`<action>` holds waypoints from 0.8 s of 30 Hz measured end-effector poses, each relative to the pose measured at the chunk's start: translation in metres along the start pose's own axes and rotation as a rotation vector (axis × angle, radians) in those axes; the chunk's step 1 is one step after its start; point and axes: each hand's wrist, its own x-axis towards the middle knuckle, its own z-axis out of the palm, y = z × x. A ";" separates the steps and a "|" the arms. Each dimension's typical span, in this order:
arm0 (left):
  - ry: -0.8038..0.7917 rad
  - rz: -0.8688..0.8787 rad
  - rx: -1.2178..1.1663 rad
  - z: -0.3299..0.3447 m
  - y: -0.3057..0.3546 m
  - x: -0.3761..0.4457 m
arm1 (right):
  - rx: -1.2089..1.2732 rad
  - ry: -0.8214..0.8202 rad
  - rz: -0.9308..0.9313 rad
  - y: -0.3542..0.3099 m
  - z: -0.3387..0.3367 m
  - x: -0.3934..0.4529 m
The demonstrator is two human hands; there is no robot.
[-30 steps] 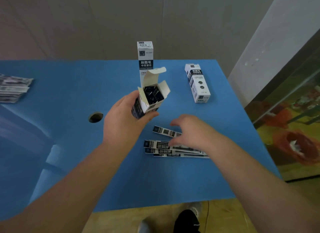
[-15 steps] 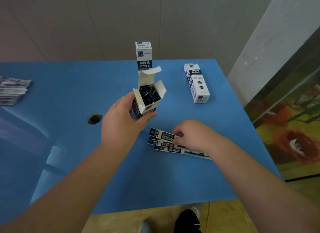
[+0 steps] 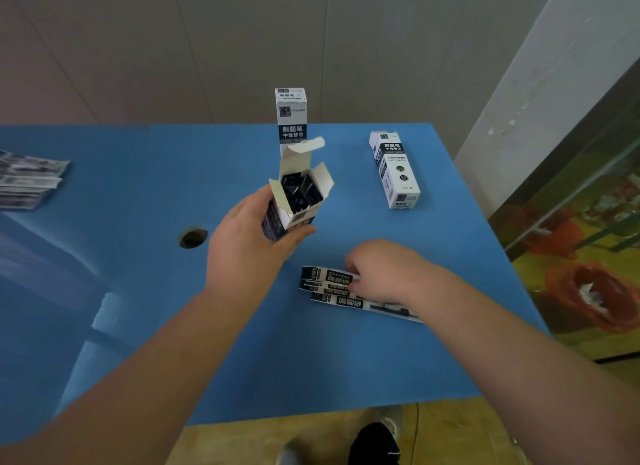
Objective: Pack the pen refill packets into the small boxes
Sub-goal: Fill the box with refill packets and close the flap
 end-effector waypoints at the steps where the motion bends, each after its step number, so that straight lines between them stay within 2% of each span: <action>1: 0.002 0.000 0.001 0.000 0.000 0.000 | 0.003 0.004 0.004 0.001 -0.002 -0.001; 6: 0.001 0.009 -0.009 0.000 -0.001 -0.002 | 0.113 0.006 0.058 0.009 -0.012 -0.002; 20: -0.004 0.006 0.002 0.001 -0.001 -0.001 | 0.197 -0.073 0.018 0.015 -0.018 -0.010; 24: -0.001 0.001 0.001 0.000 -0.001 -0.001 | 0.240 -0.030 0.027 0.015 -0.023 -0.011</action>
